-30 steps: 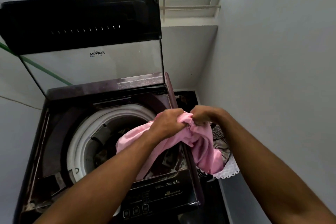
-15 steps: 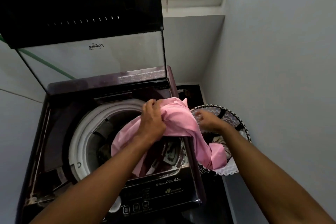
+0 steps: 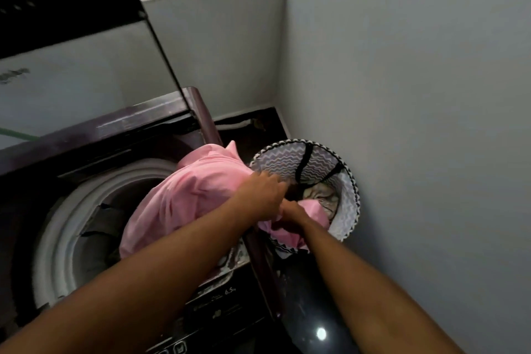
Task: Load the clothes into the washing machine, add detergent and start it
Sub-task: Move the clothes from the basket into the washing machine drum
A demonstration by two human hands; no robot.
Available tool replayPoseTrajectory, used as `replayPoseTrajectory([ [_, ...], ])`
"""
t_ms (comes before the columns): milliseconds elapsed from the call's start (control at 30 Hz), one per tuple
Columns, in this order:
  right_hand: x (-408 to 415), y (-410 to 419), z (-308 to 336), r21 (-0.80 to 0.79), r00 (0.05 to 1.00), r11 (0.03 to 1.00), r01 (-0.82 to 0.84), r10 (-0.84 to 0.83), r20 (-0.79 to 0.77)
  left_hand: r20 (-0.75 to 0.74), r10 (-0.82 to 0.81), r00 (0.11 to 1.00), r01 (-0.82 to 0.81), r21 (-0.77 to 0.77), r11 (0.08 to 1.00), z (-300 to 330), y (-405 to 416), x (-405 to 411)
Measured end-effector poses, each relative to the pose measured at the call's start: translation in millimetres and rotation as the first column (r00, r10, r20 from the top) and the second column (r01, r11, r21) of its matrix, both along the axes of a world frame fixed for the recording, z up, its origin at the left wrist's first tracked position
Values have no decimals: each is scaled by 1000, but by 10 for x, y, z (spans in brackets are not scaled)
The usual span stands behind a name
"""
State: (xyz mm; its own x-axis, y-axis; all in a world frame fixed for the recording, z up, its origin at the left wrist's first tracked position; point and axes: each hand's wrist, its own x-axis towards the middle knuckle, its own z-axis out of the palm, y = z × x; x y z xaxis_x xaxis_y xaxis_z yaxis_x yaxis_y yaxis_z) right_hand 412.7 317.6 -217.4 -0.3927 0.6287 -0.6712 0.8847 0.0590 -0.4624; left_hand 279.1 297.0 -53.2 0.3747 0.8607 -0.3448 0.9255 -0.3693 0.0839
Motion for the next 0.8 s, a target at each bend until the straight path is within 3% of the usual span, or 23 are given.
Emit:
replayPoseTrajectory([
  [333, 319, -53, -62, 36, 995, 999, 39, -36, -91, -44, 10, 999, -22, -293, 956, -467, 215, 252],
  [567, 314, 167, 469, -42, 986, 985, 165, -167, -32, -129, 50, 990, -85, -286, 954, -599, 49, 186],
  [800, 316, 74, 307, -261, 982, 954, 147, -173, -80, -145, 0, 989, -37, -251, 967, -658, 34, 222],
])
